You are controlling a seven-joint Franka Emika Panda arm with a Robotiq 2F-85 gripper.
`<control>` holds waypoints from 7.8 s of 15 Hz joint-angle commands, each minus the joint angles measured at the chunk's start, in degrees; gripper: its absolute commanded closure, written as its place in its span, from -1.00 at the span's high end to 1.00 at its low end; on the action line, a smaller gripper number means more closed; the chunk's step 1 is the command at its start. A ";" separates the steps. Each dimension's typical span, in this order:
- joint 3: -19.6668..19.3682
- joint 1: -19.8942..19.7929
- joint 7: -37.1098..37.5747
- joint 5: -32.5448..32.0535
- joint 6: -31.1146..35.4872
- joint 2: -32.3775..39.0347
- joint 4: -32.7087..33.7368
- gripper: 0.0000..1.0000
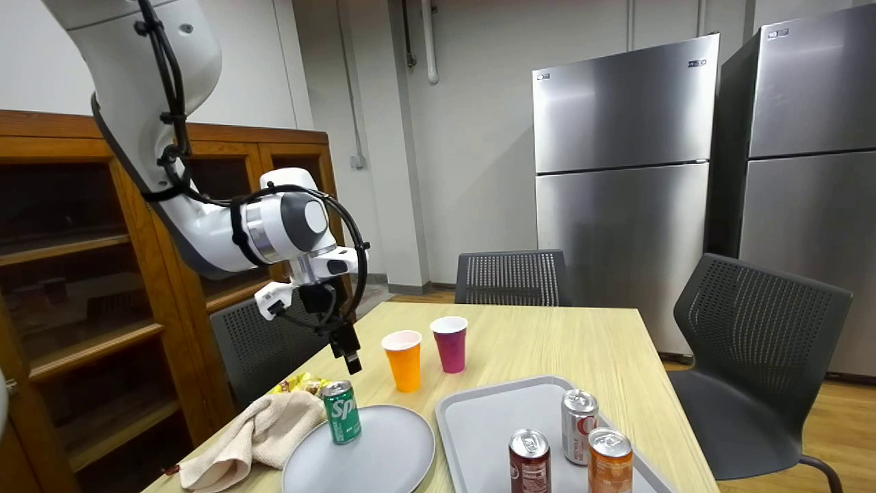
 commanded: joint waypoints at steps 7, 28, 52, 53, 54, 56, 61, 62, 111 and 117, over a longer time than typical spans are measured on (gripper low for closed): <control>-1.74 -9.95 -6.12 -4.74 -1.67 -9.29 -8.34 1.00; -13.72 -20.36 -0.83 -4.75 5.14 2.46 -2.81 1.00; -19.76 -15.30 3.61 5.75 6.14 18.18 7.89 1.00; -19.82 -15.28 3.66 6.03 6.24 18.17 7.77 0.64; -19.82 -15.28 3.57 6.29 6.20 18.20 7.75 0.47; -20.16 -15.06 3.67 6.42 6.26 18.07 7.54 0.17; -20.83 -14.06 3.62 6.01 6.54 16.34 6.32 -0.19; -21.10 -13.52 3.76 5.65 6.70 15.56 5.76 -0.19; -19.25 -16.85 6.28 10.87 10.03 13.69 2.77 1.00; -19.70 -17.41 4.83 13.19 9.72 16.47 4.87 1.00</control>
